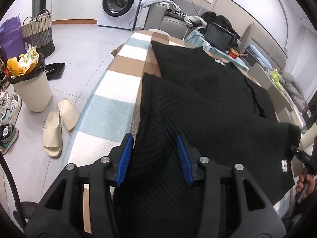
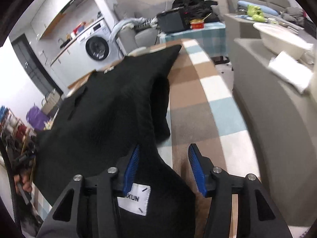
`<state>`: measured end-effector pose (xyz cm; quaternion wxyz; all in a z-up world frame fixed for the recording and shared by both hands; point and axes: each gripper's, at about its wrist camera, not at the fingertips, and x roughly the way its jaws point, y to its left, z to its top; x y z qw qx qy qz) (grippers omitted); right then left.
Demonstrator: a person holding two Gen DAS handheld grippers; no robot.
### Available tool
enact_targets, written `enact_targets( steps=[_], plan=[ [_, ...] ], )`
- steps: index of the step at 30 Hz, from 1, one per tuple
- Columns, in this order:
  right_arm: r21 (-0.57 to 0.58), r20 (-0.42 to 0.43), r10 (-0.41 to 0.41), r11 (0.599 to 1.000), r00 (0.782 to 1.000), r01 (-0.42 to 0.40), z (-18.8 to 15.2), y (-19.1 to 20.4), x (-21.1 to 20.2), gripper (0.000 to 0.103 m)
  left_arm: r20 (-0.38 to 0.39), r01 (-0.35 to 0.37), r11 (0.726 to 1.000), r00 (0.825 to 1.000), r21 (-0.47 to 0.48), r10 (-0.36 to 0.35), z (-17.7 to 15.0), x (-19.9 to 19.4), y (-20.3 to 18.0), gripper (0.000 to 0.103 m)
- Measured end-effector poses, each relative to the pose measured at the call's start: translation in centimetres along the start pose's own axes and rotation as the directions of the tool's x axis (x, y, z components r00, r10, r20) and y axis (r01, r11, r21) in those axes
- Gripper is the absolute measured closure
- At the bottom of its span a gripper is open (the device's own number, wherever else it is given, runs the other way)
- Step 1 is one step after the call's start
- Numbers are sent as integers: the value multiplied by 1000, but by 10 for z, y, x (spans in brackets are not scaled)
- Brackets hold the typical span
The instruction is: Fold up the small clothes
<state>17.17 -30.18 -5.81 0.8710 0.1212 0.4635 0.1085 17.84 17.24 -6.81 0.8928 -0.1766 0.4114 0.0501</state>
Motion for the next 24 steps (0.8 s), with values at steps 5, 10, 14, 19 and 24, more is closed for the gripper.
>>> enact_targets(
  steps=[5,10,14,19,24],
  plan=[
    [-127,-10,78,989,997,-79,-7,16,-10,99,72,22,999,997,25,-24,-3,-18,-6,100],
    [-90,175,136,988,975,-122,14,22,-54,99,146,55,998,987,40,-60,11,-49,-12,100],
    [-36,265,86,996,960,-79,39,32,-55,99,189,46,999,981,21,-49,35,-51,-11,100],
    [63,130,1,998,992,-9,68,22,11,76,133,-17,1000,991,-17,19,58,-5,-7,91],
    [149,35,8,989,999,-13,49,-2,23,56,48,-30,995,998,-96,35,48,17,13,70]
  ],
)
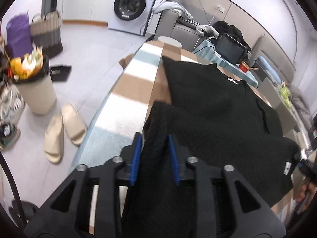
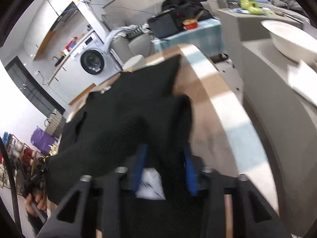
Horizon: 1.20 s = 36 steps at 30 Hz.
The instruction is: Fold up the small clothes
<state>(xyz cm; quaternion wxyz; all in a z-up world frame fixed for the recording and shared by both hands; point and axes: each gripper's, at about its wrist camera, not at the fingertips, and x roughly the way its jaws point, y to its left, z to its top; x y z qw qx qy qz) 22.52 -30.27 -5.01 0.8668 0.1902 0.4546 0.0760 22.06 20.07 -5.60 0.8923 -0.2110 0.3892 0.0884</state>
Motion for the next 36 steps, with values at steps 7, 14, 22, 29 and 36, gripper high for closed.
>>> enact_targets(
  steps=[7,14,22,29,36],
  plan=[
    [32,-35,52,998,998,-51,-9,-29,9,29,-22,-12,1000,1000,-9,12,-10,13,12,43],
    [-64,-70,74,995,995,-78,3,2,41,51,-77,43,996,996,72,-38,-5,40,-15,60],
    [-127,-130,61,989,990,-78,5,15,51,76,-87,53,985,995,163,-39,-11,45,-41,85],
    [-138,-150,37,989,988,-58,-17,17,31,77,-99,43,983,995,181,-26,-33,19,-36,85],
    [-85,-140,49,994,989,-62,-56,9,-4,67,-95,27,996,995,84,-19,-68,-23,-17,84]
  ],
)
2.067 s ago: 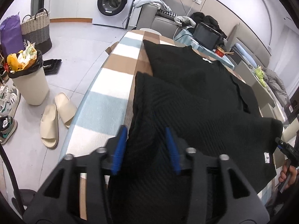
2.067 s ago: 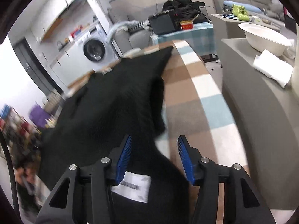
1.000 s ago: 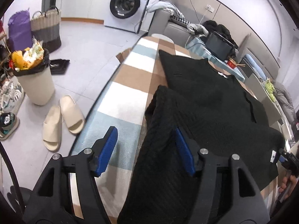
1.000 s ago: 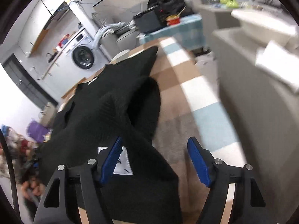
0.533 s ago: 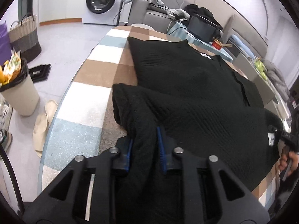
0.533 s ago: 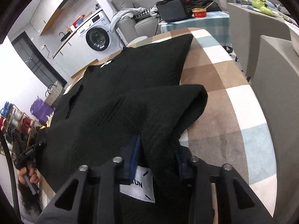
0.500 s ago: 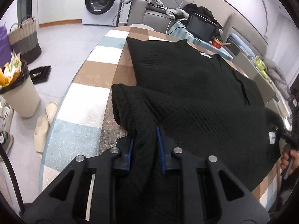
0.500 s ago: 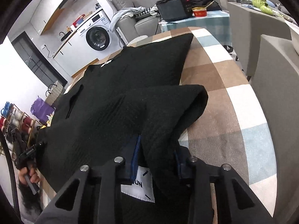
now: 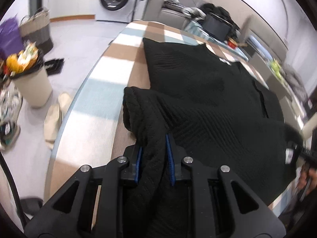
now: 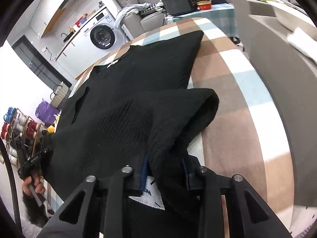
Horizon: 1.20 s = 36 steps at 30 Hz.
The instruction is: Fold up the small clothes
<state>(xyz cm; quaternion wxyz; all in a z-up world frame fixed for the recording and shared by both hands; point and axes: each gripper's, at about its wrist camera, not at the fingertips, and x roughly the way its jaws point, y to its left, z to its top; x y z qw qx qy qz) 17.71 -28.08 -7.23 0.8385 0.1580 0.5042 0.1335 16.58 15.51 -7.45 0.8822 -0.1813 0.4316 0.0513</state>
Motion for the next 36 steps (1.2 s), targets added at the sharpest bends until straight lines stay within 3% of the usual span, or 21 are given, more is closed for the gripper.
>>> enact_targets(
  steps=[1,4,6,8,14,19,23,24,25,27,29,33,36],
  plan=[
    [0,22,-15,1000,1000,15,1,0,-2,61,8,-2,1000,1000,-12,2,-2,-3,0,84],
    [48,48,-15,999,999,13,7,-6,-6,59,15,-9,999,1000,-40,10,-1,-9,1,82],
    [57,64,-18,998,998,14,5,-9,-17,56,27,-26,997,999,-69,28,0,-16,4,75],
    [56,80,-19,998,997,15,1,-12,-27,44,43,-31,995,998,-94,36,0,-25,7,66],
    [17,144,31,999,989,-34,-16,-15,-53,44,66,-22,995,997,-99,28,1,-46,9,66],
    [-107,164,127,988,978,-110,-15,11,-61,44,73,-18,996,997,-93,25,-2,-58,7,66],
    [-153,137,87,986,987,-65,-10,17,-49,44,80,-14,996,997,-90,21,-6,-60,4,66],
    [-148,123,87,987,989,-68,-9,13,-43,46,76,-13,996,997,-93,21,-9,-61,4,66],
    [-143,117,84,987,990,-67,-8,11,-39,54,73,-17,996,997,-91,24,-10,-62,4,66],
    [-131,116,67,990,991,-51,-7,4,-34,72,78,-16,997,997,-82,22,-13,-66,4,66],
    [-122,128,35,992,991,-19,-6,1,-33,98,82,-13,997,996,-75,20,-14,-68,4,66],
    [-108,291,64,994,955,-34,-6,0,-75,98,72,-24,998,997,-56,28,-18,-69,4,66],
    [-89,283,56,996,957,-31,-6,-3,-79,98,72,-23,999,997,-44,26,-20,-67,3,66]
  ],
)
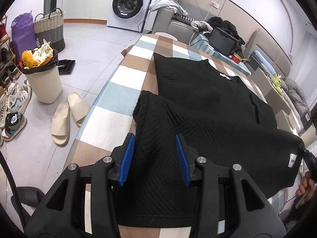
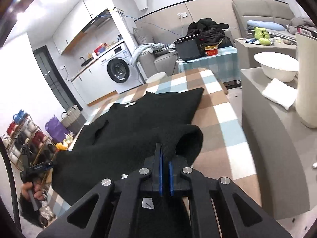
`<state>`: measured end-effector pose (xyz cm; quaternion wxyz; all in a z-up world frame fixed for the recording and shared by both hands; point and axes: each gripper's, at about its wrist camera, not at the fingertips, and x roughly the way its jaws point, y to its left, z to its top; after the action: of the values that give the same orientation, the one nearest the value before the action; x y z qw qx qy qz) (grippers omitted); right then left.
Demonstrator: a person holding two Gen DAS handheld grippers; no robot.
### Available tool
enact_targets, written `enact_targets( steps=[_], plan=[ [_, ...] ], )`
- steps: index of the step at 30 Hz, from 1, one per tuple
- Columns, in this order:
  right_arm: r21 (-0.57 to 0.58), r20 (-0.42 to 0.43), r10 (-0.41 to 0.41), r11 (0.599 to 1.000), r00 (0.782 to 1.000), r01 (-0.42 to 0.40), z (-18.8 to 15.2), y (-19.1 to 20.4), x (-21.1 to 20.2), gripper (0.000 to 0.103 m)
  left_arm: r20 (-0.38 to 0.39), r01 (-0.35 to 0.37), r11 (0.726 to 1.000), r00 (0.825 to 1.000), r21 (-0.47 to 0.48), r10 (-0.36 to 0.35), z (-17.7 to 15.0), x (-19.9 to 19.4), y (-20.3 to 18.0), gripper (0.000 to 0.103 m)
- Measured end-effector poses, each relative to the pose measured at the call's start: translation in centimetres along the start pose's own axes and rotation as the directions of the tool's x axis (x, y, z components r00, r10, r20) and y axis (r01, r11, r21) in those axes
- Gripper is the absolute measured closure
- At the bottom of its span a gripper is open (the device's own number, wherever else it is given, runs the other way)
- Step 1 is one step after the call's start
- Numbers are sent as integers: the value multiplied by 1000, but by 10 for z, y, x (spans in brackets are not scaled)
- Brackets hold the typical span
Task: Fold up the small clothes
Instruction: 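Pinch the folded hem edge with both grippers, then release to flatten it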
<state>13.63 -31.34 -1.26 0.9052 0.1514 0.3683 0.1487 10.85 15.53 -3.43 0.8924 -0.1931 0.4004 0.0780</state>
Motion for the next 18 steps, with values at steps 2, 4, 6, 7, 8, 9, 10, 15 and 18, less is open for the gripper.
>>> enact_targets(
  steps=[2,4,6,7,8,9,10,15,18],
  plan=[
    [12,-70,-12,1000,997,13,-4,-3,13,96,-6,4,1000,1000,-4,-4,-1,4,0,66],
    [24,-116,-4,1000,993,7,-6,-4,22,94,-14,9,1000,1000,-7,-9,1,9,0,66],
    [25,-138,5,1000,990,-2,-11,-3,26,88,-22,19,1000,1000,-1,-19,1,9,-2,66],
    [21,-149,15,1000,989,-12,-13,-3,27,79,-19,22,1000,1000,6,-22,2,9,-2,66],
    [18,-153,25,1000,988,-22,-16,-3,25,69,-13,25,1000,1000,13,-24,2,8,-3,66],
    [19,-157,32,999,987,-29,-20,-4,26,67,-11,23,1000,1000,21,-23,2,8,-3,66],
    [20,-162,34,999,986,-31,-22,-4,28,67,-14,19,1000,1000,24,-19,2,9,-3,66],
    [6,-167,-14,1000,986,15,-25,-7,39,81,-29,-38,998,999,54,40,0,22,-2,90],
    [7,-150,-37,999,988,39,-21,-8,40,97,-5,-33,999,999,43,33,2,20,2,97]
  ],
)
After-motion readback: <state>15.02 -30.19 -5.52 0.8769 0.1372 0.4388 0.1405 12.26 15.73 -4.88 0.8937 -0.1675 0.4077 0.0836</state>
